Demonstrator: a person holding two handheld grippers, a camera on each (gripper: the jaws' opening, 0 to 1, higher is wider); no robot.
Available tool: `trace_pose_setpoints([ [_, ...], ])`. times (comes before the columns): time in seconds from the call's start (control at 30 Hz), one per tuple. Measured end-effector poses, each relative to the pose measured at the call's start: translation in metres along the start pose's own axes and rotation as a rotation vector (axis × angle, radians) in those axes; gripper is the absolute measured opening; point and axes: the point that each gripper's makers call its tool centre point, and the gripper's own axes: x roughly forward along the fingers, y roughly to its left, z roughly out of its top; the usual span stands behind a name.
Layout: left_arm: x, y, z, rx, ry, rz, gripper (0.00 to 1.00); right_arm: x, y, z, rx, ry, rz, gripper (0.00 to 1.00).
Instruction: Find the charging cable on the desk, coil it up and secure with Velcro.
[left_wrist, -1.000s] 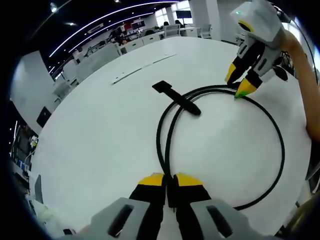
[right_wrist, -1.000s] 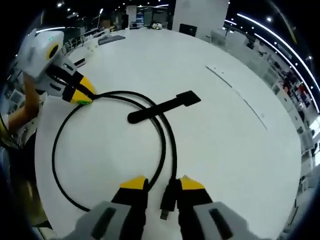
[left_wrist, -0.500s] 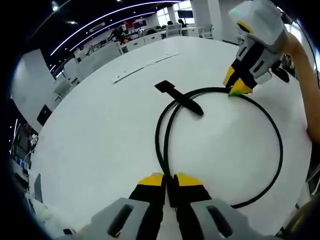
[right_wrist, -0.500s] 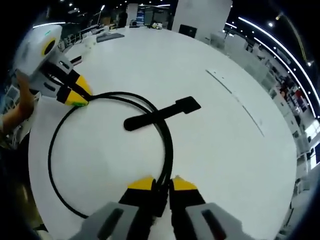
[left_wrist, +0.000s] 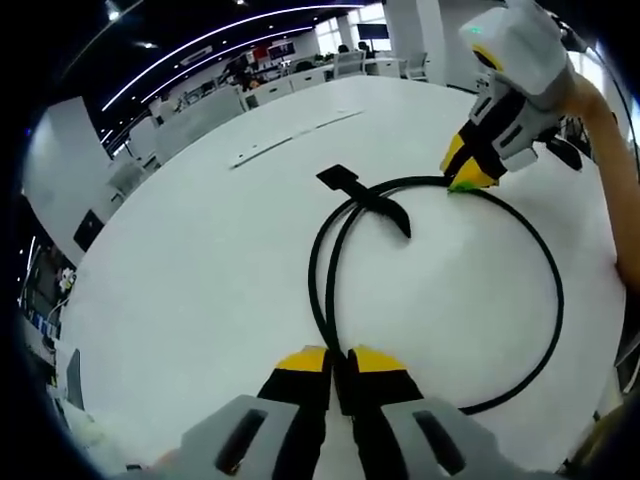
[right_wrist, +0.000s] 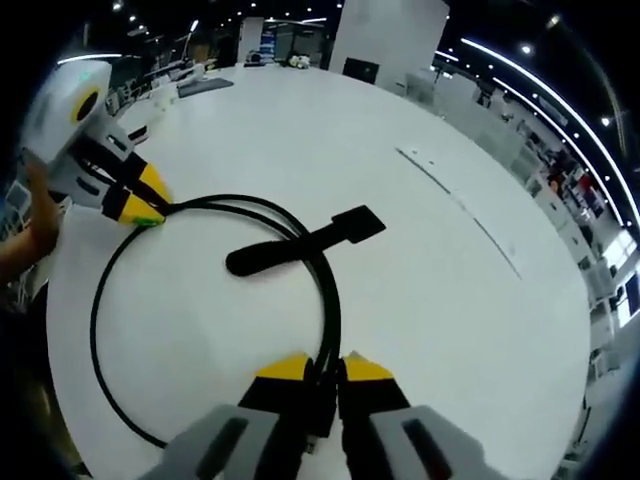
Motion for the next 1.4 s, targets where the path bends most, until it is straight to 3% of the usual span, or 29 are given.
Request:
trace_pose_setpoints([
  [0.07,-0.001,-0.001,-0.002,-0.003,-0.005,-0.006,0.08,0.000,0.000,0.000,-0.008,-0.001,0.000,0.13],
  [0.13,-0.001,-0.002,-0.002,-0.002,-0.013,-0.013,0.08,-0.001,-0.003,0.006,-0.094,-0.033,-0.009,0.13],
  [0.27,0.000,-0.002,0.001,-0.004,-0.035,-0.024,0.08,-0.018,-0.014,0.055,-0.317,-0.346,-0.094,0.21],
  [0.33,0.000,-0.002,0.001,-0.025,-0.046,-0.020,0.08,-0.025,-0.014,0.071,-0.381,-0.434,-0.139,0.23],
  [0.43,0.002,0.001,0.003,-0.059,-0.051,-0.010,0.08,-0.031,-0.011,0.085,-0.452,-0.490,-0.204,0.24],
  [0.5,0.003,0.003,0.005,-0.055,-0.057,0.002,0.08,-0.027,-0.003,0.085,-0.551,-0.491,-0.237,0.25],
  [0.6,0.002,0.004,0.006,-0.040,-0.065,0.006,0.08,-0.017,0.000,0.063,-0.648,-0.398,-0.265,0.26],
  [0.67,0.002,0.004,0.007,-0.042,-0.069,0.005,0.08,-0.014,-0.002,0.059,-0.710,-0.382,-0.318,0.30],
  [0.7,0.003,0.005,0.008,-0.043,-0.071,0.006,0.08,-0.015,0.001,0.060,-0.791,-0.393,-0.353,0.31],
  [0.77,0.003,0.006,0.008,-0.047,-0.075,0.009,0.08,-0.015,0.007,0.061,-0.839,-0.429,-0.374,0.24],
  [0.83,0.002,0.006,0.008,-0.046,-0.079,0.012,0.07,-0.014,0.011,0.064,-0.854,-0.433,-0.403,0.26],
  [0.93,0.002,0.007,0.008,-0.044,-0.082,0.013,0.07,-0.008,0.017,0.067,-0.901,-0.431,-0.398,0.39],
  [1.0,0.002,0.007,0.008,-0.044,-0.083,0.011,0.08,-0.006,0.017,0.067,-0.901,-0.430,-0.393,0.30],
  [1.17,0.003,0.007,0.008,-0.043,-0.085,0.007,0.08,0.001,0.014,0.071,-0.917,-0.441,-0.421,0.37],
  [1.4,0.003,0.007,0.007,-0.042,-0.087,0.004,0.08,0.011,0.016,0.076,-0.915,-0.473,-0.430,0.32],
])
